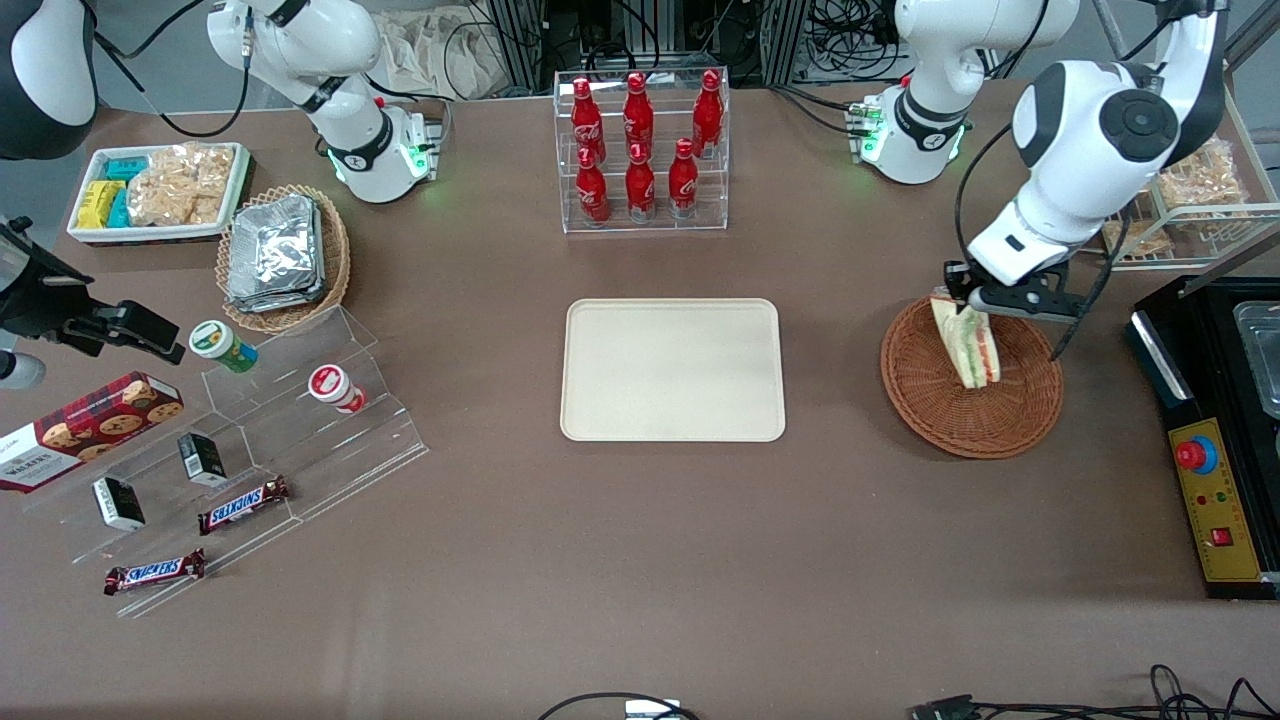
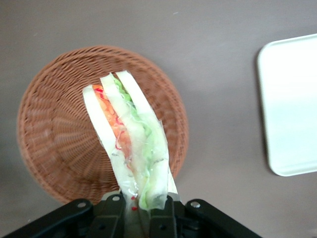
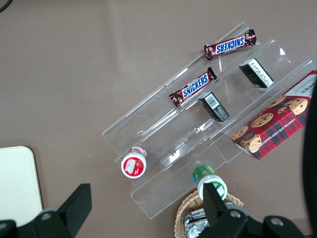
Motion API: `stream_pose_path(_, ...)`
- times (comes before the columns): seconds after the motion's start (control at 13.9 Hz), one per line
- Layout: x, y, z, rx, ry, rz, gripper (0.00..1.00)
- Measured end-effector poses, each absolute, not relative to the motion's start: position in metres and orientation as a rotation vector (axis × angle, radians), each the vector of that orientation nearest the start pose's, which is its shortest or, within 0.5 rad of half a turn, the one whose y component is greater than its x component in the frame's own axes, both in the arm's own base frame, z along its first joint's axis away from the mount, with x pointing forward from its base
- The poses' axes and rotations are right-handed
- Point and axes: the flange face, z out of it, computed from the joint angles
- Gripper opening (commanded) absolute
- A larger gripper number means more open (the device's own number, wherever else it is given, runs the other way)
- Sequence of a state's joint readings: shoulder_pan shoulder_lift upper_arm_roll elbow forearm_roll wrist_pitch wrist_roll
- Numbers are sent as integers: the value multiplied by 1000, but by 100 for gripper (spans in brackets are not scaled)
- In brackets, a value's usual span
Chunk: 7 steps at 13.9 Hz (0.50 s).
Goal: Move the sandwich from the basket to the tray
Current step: 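Lift the gripped sandwich up out of the basket with the left gripper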
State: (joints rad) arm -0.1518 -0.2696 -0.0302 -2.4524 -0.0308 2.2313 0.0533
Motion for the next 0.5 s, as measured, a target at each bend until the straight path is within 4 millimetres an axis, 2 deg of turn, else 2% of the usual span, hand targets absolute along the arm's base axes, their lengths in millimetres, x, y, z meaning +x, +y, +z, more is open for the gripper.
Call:
stream_pose_path(0.29,438,-124,405,-3181,431,-72,19)
stream_pose_path(0.5,444,-166,404,-3187,497,-61,19)
